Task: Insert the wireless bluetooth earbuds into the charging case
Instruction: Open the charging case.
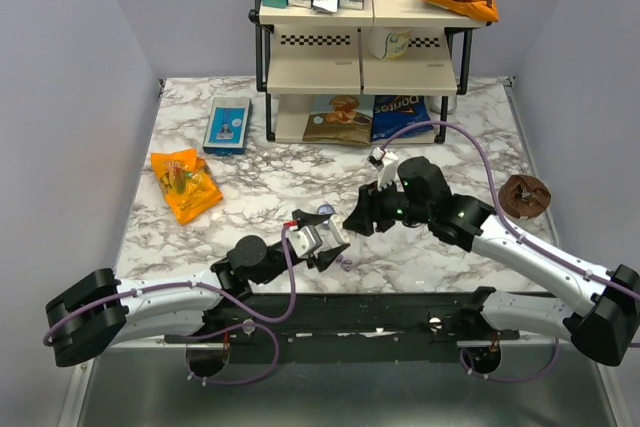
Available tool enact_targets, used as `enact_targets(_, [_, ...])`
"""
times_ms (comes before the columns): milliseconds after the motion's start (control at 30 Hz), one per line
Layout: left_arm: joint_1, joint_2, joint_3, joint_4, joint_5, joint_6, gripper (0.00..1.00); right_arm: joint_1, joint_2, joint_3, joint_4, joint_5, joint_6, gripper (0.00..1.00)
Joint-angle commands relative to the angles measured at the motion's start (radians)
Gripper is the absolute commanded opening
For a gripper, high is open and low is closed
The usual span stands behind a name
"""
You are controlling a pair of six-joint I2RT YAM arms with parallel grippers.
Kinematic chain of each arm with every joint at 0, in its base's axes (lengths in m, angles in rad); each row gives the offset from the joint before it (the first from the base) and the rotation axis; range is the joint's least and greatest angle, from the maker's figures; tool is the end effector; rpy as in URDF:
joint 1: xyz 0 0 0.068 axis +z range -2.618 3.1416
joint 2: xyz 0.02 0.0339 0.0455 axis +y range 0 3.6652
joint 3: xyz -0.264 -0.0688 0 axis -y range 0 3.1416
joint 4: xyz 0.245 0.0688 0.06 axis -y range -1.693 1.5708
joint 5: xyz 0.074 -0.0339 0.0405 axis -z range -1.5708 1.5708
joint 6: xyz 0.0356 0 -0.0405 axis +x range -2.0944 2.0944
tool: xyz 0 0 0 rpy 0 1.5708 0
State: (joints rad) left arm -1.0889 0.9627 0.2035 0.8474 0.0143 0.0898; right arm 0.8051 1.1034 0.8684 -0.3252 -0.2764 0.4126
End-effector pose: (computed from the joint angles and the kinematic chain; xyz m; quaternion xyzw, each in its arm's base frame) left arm 0.0910 -0.1751 0.2147 0.3797 0.5584 -0.3576 0.6451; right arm 0.1628 0.1833 0.2930 -0.2344 0.8370 0.3731 0.3244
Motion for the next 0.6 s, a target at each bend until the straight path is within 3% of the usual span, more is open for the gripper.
enact_targets(0, [-0.008,-0.019,-0.022,0.061,-0.007,0.001,0.0,0.0,-0.017,-0.017,0.018,0.008,0.005,0.55])
enact_targets(167, [-0.008,-0.024,-0.032,0.084,-0.007,-0.002,0.0,-0.001,-0.027,-0.031,0.031,0.0,0.012,0.52])
enact_targets(567, [-0.009,-0.016,-0.059,0.148,-0.054,-0.027,0.0,-0.006,-0.03,-0.035,0.057,-0.076,0.002,0.2])
